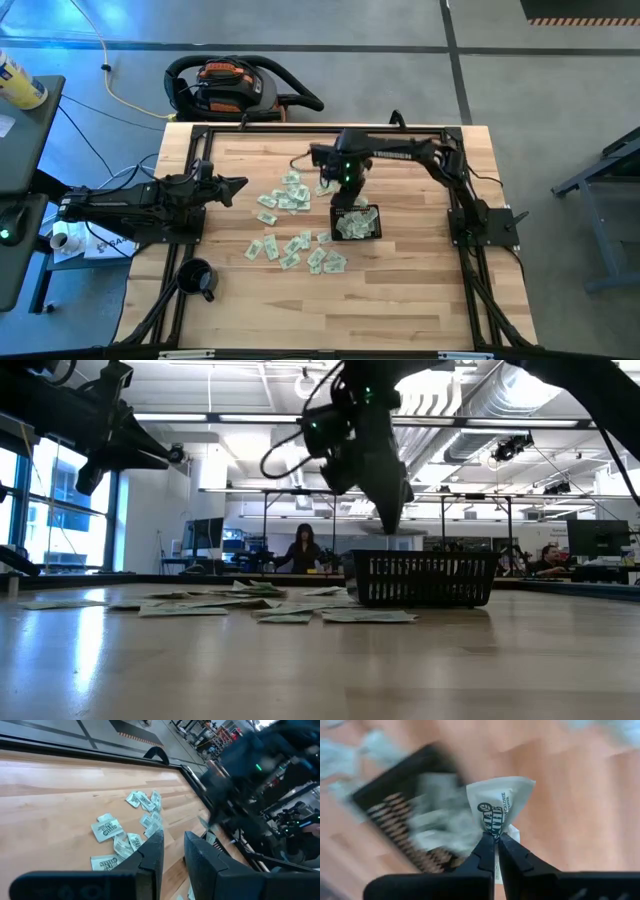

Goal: Pick and place Stevia / Truvia into bins
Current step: Put the green stevia packet into the black bin

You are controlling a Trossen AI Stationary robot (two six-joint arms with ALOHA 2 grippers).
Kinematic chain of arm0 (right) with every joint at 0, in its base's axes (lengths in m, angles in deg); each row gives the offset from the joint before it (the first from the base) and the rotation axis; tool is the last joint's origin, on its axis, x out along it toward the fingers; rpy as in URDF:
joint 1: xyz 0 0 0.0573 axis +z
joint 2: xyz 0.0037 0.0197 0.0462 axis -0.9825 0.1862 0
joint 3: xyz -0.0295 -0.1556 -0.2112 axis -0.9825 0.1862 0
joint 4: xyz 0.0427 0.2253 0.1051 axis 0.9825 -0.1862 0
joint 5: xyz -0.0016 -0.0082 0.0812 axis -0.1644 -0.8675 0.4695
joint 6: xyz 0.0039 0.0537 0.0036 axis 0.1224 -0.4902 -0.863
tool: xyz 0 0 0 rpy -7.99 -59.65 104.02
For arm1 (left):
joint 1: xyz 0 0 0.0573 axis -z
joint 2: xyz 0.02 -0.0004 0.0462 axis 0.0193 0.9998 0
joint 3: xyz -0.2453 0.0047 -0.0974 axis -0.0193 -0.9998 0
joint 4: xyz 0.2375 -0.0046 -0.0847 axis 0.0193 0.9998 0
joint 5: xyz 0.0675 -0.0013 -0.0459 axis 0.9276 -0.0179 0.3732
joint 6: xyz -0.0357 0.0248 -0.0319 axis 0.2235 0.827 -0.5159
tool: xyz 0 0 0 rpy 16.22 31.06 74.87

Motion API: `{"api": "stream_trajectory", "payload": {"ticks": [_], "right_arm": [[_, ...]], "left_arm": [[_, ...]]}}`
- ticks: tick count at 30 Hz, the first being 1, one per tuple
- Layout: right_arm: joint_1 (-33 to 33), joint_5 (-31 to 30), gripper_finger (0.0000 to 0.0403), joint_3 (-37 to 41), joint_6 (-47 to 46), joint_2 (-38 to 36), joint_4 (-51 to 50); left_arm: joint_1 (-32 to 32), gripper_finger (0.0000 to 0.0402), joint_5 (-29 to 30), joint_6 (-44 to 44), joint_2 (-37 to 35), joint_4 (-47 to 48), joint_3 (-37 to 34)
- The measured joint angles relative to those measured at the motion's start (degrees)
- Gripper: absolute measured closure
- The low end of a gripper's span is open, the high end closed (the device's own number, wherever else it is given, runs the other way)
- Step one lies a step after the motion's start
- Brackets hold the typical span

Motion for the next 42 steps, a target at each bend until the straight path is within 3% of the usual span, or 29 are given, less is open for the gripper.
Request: {"api": "stream_trajectory", "payload": {"ticks": [3,8,15,19,22,32,42], "right_arm": [[-4.0,-4.0,0.0401,1.5,2.2,0.0,3.3],[-8.4,2.2,0.0377,7.6,2.6,0.0,8.3],[-8.2,0.1,0.0260,10.2,2.1,0.0,7.6],[-7.9,-4.4,0.0187,8.6,6.3,-0.1,7.2],[-8.0,-4.3,0.0156,8.8,10.3,-0.1,5.9],[-8.3,-7.5,0.0158,16.7,10.8,-0.1,12.0],[-9.2,-7.0,0.0192,25.8,9.1,-0.4,13.2]], "left_arm": [[0.0,0.0291,-0.1,0.0,0.0,0.2,0.0],[0.0,0.0291,-0.1,-0.2,0.0,0.1,0.0],[0.0,0.0291,0.3,-1.7,0.0,0.1,0.0],[0.0,0.0291,1.5,-1.7,0.0,0.1,0.0],[0.0,0.0291,1.5,-1.7,0.0,0.1,0.0],[0.0,0.0291,3.0,-1.7,0.0,0.2,0.0],[0.0,0.0291,3.0,-1.8,0.0,0.2,0.0]]}}
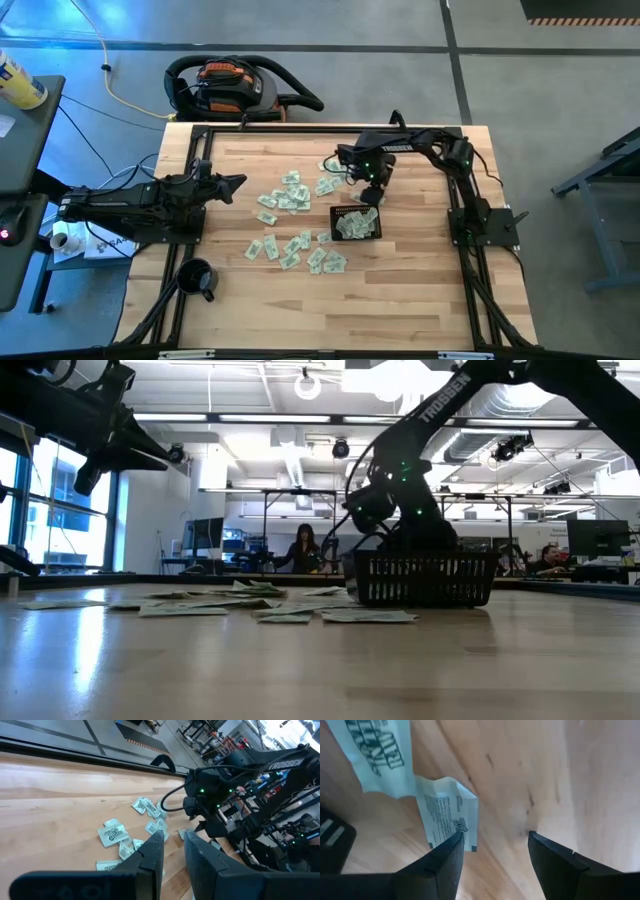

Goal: Pick and place Stevia / Truvia into bins
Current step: Put the green stevia packet into the black bin

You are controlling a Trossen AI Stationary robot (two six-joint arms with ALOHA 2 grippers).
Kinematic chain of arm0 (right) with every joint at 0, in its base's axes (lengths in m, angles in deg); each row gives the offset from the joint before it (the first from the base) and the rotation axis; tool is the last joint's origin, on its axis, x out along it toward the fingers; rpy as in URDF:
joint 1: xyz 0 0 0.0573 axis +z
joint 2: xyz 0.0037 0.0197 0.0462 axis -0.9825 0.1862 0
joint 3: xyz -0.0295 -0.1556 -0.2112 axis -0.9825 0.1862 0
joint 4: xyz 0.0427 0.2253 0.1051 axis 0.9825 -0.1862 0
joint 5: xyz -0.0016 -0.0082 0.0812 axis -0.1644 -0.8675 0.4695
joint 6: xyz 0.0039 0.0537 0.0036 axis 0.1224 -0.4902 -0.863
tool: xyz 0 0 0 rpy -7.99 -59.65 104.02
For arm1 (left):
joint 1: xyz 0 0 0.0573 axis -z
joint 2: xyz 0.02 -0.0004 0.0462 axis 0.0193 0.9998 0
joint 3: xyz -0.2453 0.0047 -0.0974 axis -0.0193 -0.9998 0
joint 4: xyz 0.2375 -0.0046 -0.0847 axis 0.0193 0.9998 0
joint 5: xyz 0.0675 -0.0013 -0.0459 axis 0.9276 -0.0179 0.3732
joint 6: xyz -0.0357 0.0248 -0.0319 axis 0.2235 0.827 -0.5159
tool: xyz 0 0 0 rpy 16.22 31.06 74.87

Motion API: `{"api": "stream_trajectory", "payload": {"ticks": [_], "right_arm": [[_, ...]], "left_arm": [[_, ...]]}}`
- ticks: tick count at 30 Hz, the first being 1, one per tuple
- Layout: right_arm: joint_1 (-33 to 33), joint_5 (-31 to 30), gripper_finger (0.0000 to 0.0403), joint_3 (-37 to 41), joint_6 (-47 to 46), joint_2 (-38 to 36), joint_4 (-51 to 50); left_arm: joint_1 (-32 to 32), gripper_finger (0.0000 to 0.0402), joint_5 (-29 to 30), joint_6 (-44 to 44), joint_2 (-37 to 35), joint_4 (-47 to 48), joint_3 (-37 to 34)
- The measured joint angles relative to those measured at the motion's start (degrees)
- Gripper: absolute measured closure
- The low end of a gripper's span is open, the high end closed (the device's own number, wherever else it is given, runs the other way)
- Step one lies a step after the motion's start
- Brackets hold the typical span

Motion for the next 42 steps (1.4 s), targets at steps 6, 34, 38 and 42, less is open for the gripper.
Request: {"api": "stream_trajectory", "payload": {"ticks": [6,34,38,42], "right_arm": [[0.7,-7.5,0.0208,0.1,-5.2,-0.1,2.9],[-6.0,-1.6,0.0231,-11.6,-16.7,-1.3,8.3],[-6.2,-2.2,0.0230,-11.6,-18.7,-0.4,9.4],[-7.3,-1.6,0.0231,-11.6,-19.3,1.6,8.6]], "left_arm": [[0.0,0.0291,0.6,-0.1,0.0,0.0,0.0],[0.0,0.0291,1.6,-1.4,0.0,-1.0,0.0],[0.0,0.0291,1.7,-1.4,0.0,-1.1,0.0],[0.0,0.0291,1.7,-1.5,0.0,-1.4,0.0]]}}
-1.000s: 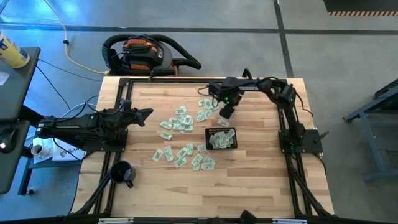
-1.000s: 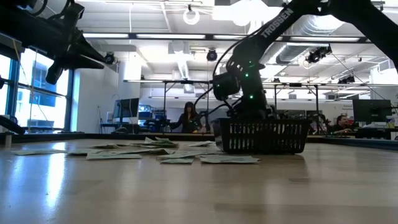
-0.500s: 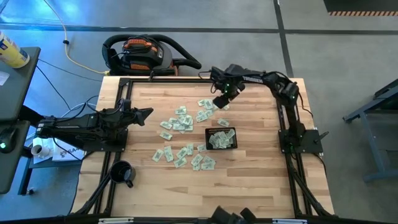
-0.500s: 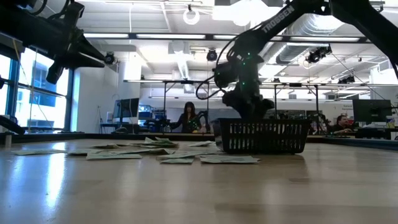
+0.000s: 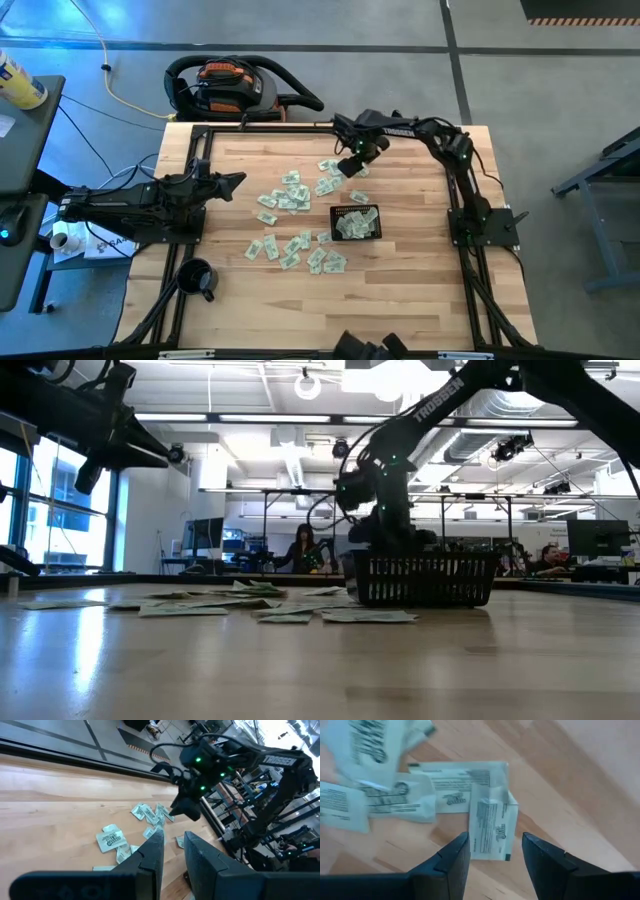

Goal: Pick and place Stevia / Truvia into bins
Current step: Put the green stevia packet into the black bin

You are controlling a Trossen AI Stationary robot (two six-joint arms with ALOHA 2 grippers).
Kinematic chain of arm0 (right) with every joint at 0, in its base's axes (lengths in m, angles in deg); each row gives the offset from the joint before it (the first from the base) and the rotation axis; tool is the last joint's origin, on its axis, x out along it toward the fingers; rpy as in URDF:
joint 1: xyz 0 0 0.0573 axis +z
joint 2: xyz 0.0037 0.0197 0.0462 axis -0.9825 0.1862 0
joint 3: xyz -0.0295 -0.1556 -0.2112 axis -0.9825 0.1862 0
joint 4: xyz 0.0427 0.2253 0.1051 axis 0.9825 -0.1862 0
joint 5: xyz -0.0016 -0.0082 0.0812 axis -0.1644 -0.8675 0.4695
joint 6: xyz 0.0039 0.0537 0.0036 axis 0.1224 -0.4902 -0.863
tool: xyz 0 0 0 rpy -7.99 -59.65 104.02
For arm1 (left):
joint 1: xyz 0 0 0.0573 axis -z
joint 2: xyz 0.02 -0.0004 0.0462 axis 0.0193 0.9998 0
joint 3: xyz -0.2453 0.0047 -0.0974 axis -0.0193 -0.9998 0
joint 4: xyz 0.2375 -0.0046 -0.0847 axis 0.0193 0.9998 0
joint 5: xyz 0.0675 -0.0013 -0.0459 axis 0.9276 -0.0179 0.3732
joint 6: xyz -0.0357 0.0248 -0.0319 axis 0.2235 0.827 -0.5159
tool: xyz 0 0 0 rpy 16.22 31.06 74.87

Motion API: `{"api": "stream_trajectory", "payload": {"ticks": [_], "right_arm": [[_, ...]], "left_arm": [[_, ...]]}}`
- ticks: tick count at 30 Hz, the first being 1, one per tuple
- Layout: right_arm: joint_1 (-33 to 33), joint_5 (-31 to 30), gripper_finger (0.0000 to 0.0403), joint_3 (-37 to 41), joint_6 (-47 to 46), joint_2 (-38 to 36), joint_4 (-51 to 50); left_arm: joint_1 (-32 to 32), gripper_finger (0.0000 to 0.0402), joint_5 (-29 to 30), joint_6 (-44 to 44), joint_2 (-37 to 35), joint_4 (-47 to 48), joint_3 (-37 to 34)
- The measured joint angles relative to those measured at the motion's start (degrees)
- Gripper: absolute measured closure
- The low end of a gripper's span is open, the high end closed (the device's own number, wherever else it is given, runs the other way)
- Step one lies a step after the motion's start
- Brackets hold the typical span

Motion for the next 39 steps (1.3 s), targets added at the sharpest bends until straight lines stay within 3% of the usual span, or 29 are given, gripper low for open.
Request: {"api": "stream_trajectory", "payload": {"ticks": [11,20,26,32,34,39], "right_arm": [[-0.4,1.4,0.0248,-0.3,0.4,2.8,-3.0],[0.3,1.1,0.0391,0.0,5.3,2.1,-6.9],[3.9,-0.5,0.0388,0.0,7.0,-4.5,-11.2],[10.9,12.2,0.0392,-0.1,12.1,-11.5,-11.7],[13.4,14.0,0.0390,-0.1,11.6,-11.9,-12.3],[19.7,11.3,0.0392,0.0,9.5,-11.1,-11.4]], "left_arm": [[0.0,0.0291,0.0,-0.2,0.0,-0.6,0.0],[0.0,0.0291,0.1,-0.8,0.0,-0.8,0.0],[0.0,0.0291,0.1,-1.5,0.0,-0.8,0.0],[0.0,0.0291,0.1,-1.2,0.0,-0.8,0.0],[0.0,0.0291,0.1,-1.1,0.0,-0.8,0.0],[0.0,0.0291,-0.9,-0.2,0.0,-0.8,0.0]]}}
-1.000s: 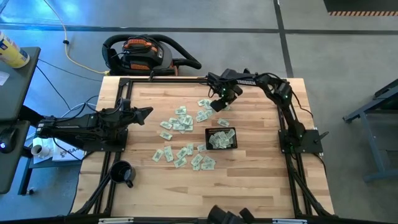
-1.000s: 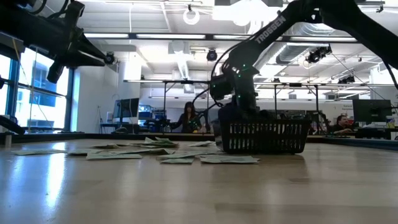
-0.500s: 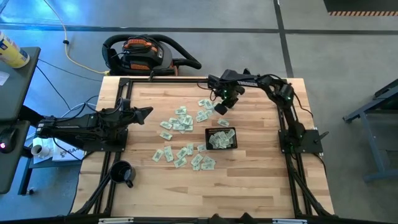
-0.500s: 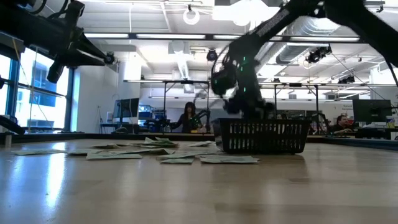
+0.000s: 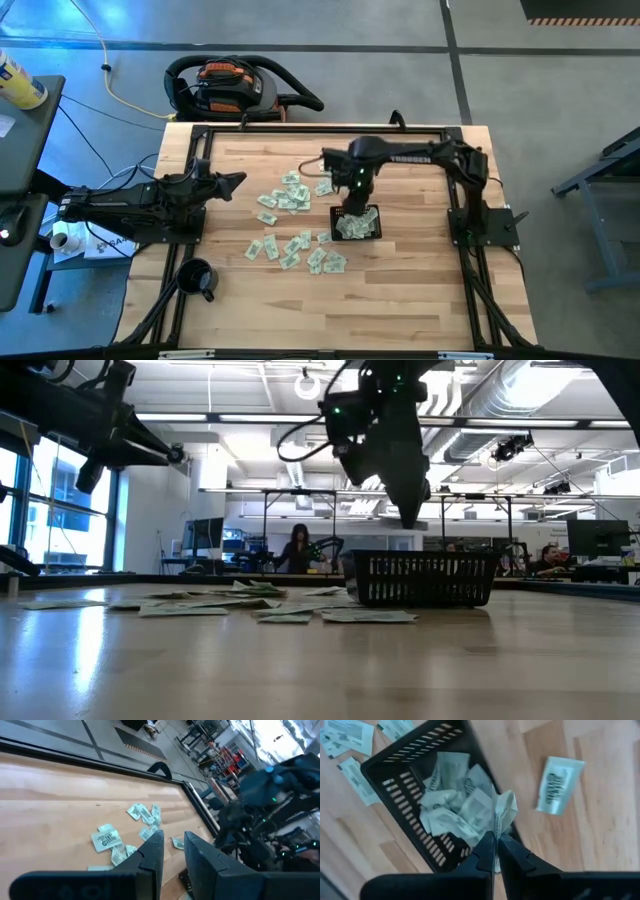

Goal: Pick and place Stevia / Truvia into bins
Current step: Put the green stevia packet into the black bin

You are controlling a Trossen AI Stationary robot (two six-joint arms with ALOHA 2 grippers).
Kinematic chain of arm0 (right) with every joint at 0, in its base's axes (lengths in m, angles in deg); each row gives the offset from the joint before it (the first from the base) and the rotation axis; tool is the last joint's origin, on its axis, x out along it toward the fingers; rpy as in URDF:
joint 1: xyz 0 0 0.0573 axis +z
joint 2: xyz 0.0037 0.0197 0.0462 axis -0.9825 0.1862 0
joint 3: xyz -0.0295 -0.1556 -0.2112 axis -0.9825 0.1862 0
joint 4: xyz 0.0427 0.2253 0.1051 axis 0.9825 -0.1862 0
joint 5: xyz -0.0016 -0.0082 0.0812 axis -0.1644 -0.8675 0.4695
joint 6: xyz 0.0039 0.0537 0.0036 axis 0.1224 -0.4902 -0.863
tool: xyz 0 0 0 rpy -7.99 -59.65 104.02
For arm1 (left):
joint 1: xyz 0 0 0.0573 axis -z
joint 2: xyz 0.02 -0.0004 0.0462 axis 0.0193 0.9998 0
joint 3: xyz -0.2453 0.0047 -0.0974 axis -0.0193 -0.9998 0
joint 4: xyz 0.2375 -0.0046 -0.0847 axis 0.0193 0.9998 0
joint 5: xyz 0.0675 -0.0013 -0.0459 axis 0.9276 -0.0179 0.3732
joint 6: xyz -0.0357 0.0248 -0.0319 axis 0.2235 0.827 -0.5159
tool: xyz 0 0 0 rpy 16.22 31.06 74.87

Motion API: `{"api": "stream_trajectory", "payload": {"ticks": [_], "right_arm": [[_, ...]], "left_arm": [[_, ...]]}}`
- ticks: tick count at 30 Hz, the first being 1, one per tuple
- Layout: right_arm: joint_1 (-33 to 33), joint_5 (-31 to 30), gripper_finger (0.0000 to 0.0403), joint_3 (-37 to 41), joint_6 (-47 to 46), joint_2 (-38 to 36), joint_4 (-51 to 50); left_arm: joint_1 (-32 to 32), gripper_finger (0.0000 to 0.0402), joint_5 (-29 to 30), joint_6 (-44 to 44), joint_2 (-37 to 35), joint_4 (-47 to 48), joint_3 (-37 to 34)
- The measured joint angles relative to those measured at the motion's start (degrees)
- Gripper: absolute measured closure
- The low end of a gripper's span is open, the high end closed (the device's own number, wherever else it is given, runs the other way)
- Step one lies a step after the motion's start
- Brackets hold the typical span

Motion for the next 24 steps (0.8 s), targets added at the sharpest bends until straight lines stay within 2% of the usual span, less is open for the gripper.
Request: {"api": "stream_trajectory", "payload": {"ticks": [3,7,13,15,17,21,24], "right_arm": [[2.5,-0.5,0.0374,0.0,-1.9,0.8,1.1],[4.2,-0.1,0.0317,0.0,-4.9,1.1,2.5],[4.3,-9.5,0.0213,0.0,-7.7,0.2,2.0],[2.4,-9.9,0.0188,-0.1,-7.4,0.0,1.5],[-0.8,-8.9,0.0174,-0.1,-6.2,0.8,1.1],[-6.8,-8.7,0.0172,-0.1,-3.9,4.6,3.6],[-7.2,-8.5,0.0173,-0.1,-1.4,7.8,2.3]], "left_arm": [[0.0,0.0291,-2.2,0.3,0.0,0.0,0.0],[0.0,0.0291,-4.3,0.3,0.0,0.2,0.0],[0.0,0.0291,-5.3,0.3,0.0,0.2,0.0],[0.0,0.0291,-5.3,0.3,0.0,0.2,0.0],[0.0,0.0291,-5.4,0.2,0.0,0.2,0.0],[0.0,0.0291,-5.7,0.1,0.0,0.2,0.0],[0.0,0.0291,-6.8,0.0,0.0,0.1,0.0]]}}
